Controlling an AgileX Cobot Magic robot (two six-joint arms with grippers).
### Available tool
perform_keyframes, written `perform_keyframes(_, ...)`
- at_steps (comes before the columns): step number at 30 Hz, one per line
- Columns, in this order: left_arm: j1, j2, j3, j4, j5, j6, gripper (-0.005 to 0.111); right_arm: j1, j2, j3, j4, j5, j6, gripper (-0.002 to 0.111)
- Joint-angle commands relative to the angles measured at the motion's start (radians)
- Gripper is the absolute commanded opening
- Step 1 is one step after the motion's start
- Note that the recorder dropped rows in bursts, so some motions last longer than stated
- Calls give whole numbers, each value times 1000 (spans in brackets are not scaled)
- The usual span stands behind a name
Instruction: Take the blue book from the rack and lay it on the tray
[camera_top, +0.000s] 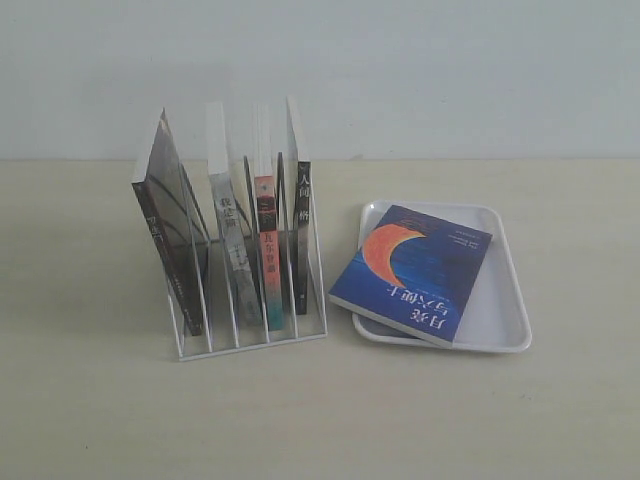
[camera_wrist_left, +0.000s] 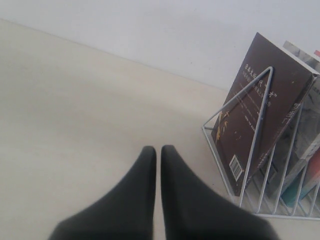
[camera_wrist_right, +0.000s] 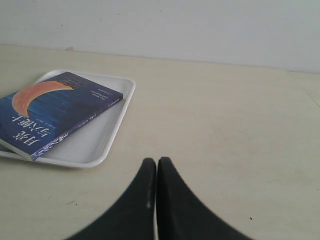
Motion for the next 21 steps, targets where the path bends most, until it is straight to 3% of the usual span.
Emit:
perform_keyframes(1, 1, -3, 3, 0, -11, 1, 4, 2, -4, 5, 1, 1, 3, 0)
perform_keyframes(7, 1, -3, 3, 0, -11, 1, 4, 2, -4, 5, 37, -4, 8, 0)
perform_keyframes(13, 1, -3, 3, 0, -11, 1, 4, 2, -4, 5, 234, -18, -221, 0)
perform_keyframes(21, 1, -3, 3, 0, -11, 1, 4, 2, -4, 5, 310, -18, -229, 0)
